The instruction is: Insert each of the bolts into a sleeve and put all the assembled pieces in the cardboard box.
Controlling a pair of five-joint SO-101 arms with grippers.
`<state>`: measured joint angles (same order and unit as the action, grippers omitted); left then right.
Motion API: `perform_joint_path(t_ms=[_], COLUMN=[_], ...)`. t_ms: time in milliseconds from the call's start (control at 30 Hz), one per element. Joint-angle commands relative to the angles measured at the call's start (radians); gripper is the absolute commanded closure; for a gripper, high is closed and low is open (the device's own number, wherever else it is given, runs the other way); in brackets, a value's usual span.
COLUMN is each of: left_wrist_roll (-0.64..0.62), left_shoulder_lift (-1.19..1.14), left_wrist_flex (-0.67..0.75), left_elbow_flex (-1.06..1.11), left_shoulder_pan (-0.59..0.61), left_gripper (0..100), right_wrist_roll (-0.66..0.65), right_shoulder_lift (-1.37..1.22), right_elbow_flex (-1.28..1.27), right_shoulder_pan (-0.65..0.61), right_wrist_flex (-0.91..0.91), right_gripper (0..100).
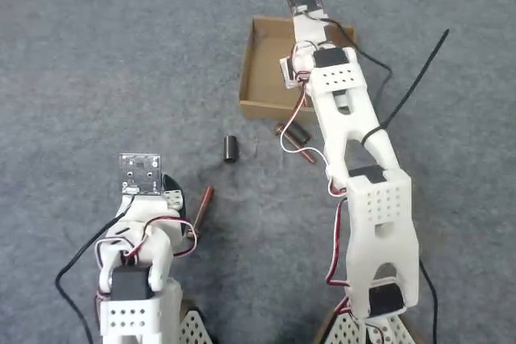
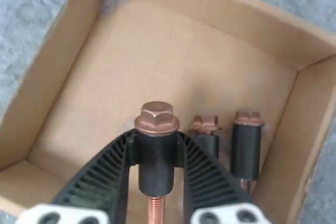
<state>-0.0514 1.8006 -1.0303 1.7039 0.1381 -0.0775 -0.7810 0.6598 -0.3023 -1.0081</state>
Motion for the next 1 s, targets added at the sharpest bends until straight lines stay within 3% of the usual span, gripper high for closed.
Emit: perform_joint_path(t_ms=[0, 67, 233, 533, 767, 967], left_wrist_roll=[0.011, 0.011, 0.011, 0.011, 0.011, 0.011], left_shoulder_lift=[0.002, 0.002, 0.002, 0.002, 0.002, 0.002], left_wrist_flex=[0.008, 0.008, 0.008, 0.008, 0.008, 0.008], left_elbow_flex=[-0.018, -0.018, -0.018, -0.018, -0.018, -0.018], left_shoulder_pan=[0.005, 0.005, 0.005, 0.005, 0.005, 0.005], left_gripper=[99, 99, 99, 99, 99, 99], right_wrist_roll=[-0.017, -0.017, -0.017, -0.015, -0.017, -0.017], right_shoulder_lift=[0.038, 0.038, 0.042, 0.219, 0.329, 0.435], right_elbow_flex=[0.084, 0.084, 0.087, 0.086, 0.083, -0.048], right_shoulder_pan=[-0.021, -0.028, -0.044, -0.105, -0.127, -0.13], right_wrist_flex=[-0.059, -0.076, -0.101, -0.367, -0.602, -0.648], right_gripper=[86.4, 83.9, 90.2, 98.5, 99.1, 99.1])
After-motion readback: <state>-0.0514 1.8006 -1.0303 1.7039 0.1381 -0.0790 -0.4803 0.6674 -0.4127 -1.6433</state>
